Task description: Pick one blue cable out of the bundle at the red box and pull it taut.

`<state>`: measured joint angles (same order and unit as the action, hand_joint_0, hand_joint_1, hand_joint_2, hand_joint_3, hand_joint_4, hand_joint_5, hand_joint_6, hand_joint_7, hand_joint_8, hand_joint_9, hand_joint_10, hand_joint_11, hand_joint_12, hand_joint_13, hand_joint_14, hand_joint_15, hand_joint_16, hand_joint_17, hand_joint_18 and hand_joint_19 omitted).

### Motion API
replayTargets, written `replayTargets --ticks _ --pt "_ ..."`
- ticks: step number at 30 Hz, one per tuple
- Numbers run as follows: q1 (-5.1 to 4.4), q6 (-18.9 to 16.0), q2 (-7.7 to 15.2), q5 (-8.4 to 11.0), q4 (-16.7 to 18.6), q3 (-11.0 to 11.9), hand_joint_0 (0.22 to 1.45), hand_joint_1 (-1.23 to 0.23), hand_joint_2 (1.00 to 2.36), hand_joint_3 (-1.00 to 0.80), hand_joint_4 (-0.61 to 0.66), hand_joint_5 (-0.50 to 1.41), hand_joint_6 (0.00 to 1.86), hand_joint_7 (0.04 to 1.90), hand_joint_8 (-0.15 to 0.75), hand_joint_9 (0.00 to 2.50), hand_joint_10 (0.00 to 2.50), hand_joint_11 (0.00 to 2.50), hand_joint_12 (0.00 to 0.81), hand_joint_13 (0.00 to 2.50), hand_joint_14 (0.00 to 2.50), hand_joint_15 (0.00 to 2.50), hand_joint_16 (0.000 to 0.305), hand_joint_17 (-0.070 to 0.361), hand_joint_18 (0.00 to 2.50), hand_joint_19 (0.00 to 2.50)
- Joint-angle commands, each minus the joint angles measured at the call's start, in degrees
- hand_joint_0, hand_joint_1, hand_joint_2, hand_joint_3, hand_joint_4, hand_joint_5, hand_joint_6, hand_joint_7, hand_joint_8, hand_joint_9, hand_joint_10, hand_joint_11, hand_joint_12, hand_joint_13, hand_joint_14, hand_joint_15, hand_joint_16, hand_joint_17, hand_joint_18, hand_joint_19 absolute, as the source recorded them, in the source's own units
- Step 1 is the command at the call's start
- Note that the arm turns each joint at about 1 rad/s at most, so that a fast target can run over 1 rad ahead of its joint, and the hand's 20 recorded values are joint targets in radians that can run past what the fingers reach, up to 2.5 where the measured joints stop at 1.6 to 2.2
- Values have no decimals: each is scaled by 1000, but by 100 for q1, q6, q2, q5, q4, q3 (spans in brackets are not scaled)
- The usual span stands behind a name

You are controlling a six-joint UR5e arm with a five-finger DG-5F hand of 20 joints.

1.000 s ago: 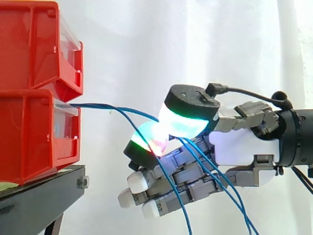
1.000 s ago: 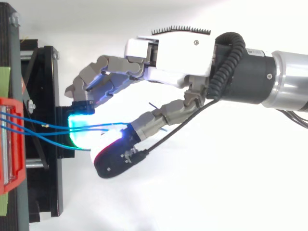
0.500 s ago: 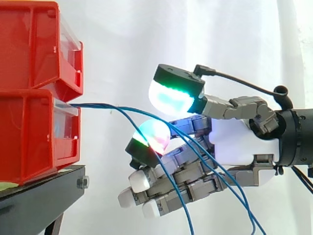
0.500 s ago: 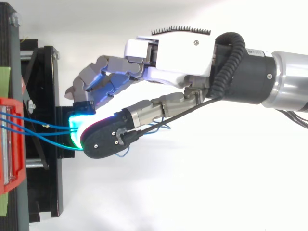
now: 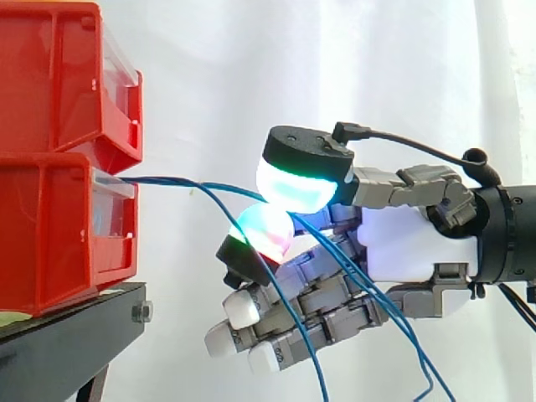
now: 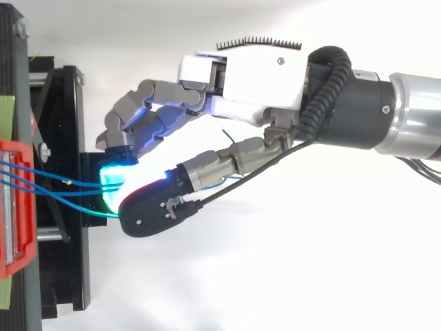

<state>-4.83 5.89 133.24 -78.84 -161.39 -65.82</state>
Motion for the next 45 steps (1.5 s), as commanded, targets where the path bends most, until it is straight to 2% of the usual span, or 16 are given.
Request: replayTargets --ticks 1,4,5,7,9,11,12,15,20,23,30,42,45 --pt "-1 0 0 0 -7 8 651 -875 1019 -202 95 -133 876 1010 389 904 14 552 361 524 8 180 54 121 541 201" --pt "-1 0 0 0 -7 8 678 -897 1012 -343 92 -139 860 978 363 861 11 511 360 489 7 167 54 121 521 195" --pt "-1 0 0 0 -7 8 701 -902 1000 -499 112 -141 855 947 358 850 11 506 362 479 6 155 54 122 508 187" --pt "8 0 0 0 -7 8 659 -897 1000 -500 178 -138 842 961 351 844 13 492 359 462 7 158 54 122 492 197" --pt "8 0 0 0 -7 8 583 -880 1000 -500 184 -136 841 962 354 844 11 499 362 447 7 161 55 123 466 211" --pt "8 0 0 0 -7 8 509 -798 1000 -500 195 -134 835 946 373 848 10 488 380 436 6 162 59 132 448 214" --pt "8 0 0 0 -7 8 484 -706 1000 -500 204 -131 831 919 386 858 10 477 387 441 6 168 61 137 451 219" --pt "-1 9 0 0 -7 8 480 -574 1000 -500 206 -117 786 915 388 872 9 450 390 442 6 162 61 138 444 222" --pt "-1 0 0 0 -7 8 570 -486 1000 -497 178 -112 751 970 367 866 10 449 363 429 6 165 55 125 407 249" --pt "-1 0 0 0 -7 8 615 -549 1010 -378 166 -109 749 960 371 872 12 448 358 441 6 159 55 123 414 242" --pt "-1 9 0 0 -7 8 594 -670 1018 -209 137 -91 755 955 384 923 13 465 354 484 7 175 54 122 452 245" --pt "17 0 0 0 -7 8 599 -850 1022 -133 123 -117 799 946 362 873 11 481 357 455 7 162 55 123 457 216" --pt "8 0 0 0 -7 8 611 -901 1020 -162 136 -127 807 931 354 850 12 484 358 446 7 152 55 124 453 200"
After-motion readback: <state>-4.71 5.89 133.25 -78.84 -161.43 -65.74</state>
